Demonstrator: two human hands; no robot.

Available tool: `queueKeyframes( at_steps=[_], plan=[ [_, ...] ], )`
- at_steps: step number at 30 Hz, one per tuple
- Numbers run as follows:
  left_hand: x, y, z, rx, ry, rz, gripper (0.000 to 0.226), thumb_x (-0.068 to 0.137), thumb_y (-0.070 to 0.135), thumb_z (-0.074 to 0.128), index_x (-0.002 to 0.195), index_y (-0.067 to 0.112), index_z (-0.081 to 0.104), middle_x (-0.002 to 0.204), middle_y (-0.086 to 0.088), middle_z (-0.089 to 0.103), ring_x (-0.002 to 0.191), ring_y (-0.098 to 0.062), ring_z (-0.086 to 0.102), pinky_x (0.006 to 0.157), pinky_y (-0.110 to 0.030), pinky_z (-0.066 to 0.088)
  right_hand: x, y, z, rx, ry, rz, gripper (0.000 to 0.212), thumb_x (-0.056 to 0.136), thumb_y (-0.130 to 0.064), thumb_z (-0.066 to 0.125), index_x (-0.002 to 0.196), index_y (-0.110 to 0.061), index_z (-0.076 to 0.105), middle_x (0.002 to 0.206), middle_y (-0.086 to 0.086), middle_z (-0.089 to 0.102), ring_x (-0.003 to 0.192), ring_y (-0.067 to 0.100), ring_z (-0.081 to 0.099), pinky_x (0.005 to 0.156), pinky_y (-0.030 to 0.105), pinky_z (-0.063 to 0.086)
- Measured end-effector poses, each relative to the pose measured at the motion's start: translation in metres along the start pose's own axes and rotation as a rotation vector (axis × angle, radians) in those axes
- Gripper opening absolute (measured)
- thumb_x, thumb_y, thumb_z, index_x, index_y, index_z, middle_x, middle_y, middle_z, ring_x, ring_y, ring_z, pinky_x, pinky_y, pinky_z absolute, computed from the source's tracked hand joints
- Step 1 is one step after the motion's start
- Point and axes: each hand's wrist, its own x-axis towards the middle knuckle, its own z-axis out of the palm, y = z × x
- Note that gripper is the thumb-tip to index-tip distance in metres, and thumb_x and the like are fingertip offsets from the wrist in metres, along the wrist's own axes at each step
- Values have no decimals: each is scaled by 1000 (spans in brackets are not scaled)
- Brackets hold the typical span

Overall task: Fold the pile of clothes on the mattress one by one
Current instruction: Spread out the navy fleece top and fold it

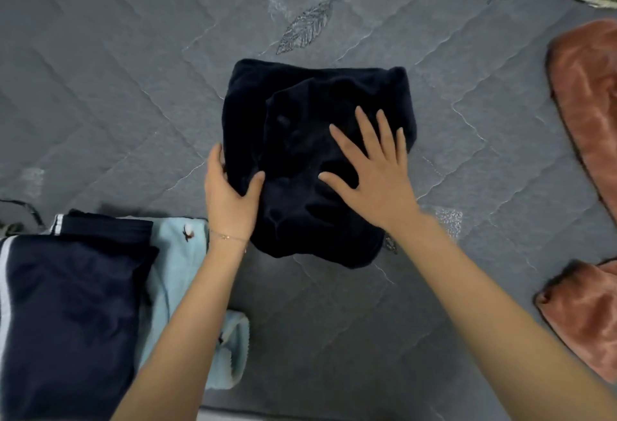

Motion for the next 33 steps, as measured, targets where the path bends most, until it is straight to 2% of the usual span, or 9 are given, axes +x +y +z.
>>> queueKeyframes(
  at_steps=[2,4,6,9,18,22,26,29,33],
  plan=[
    [-13,10,5,172,72,260,65,90,24,64,146,13,33,139,-9,37,128,-11,33,110,-11,21,3,-7,13,-10,-101,-37,59,98,-56,32,152,-34,22,162,2,7,149,29,-6,117,50,-11],
    [-27,16,18,347,11,463,59,92,38,55,145,20,37,145,-10,36,136,-23,31,117,-36,22,10,-11,22,-12,-152,-91,54,101,-47,32,152,-35,19,162,1,6,149,26,-5,116,50,-12],
    [-36,8,33,649,-125,531,61,92,54,44,147,29,36,153,-5,31,144,-28,21,114,-57,17,24,-9,22,-19,-141,-151,50,102,-40,35,151,-34,23,162,0,12,149,25,3,116,50,-8],
    [-32,-25,32,915,-239,494,73,89,66,35,151,30,24,159,-2,21,147,-28,12,114,-60,14,47,7,14,-51,-90,-168,50,101,-39,39,150,-31,30,160,2,19,149,26,10,118,45,-2],
    [-6,-70,7,751,-87,437,78,91,60,38,146,5,33,154,-12,30,143,-26,26,117,-47,19,109,16,-3,-86,-127,44,86,84,-75,40,154,-33,12,162,6,3,149,28,-1,119,49,-3],
    [-12,-71,5,546,-30,517,36,94,26,53,117,1,65,132,-13,59,132,-33,44,107,-54,37,115,12,6,72,-351,116,92,82,-74,47,153,-38,3,162,3,12,143,35,21,115,48,25],
    [1,-67,-11,386,39,413,25,90,-1,58,112,3,68,130,-9,61,131,-31,47,102,-54,42,105,18,7,212,-335,294,90,76,-73,58,150,-33,27,150,7,38,136,31,36,113,43,31],
    [20,-60,-27,442,86,331,25,92,5,56,113,9,68,135,-5,57,133,-30,45,110,-50,32,86,22,3,235,-281,399,66,73,-66,67,122,-23,59,122,4,63,115,26,57,94,38,47],
    [39,-59,-36,511,97,296,23,92,17,61,111,11,69,133,-5,59,121,-26,57,110,-45,30,78,23,3,152,-304,352,48,71,-66,68,92,-24,67,93,0,67,98,26,61,83,38,49]
  ],
)
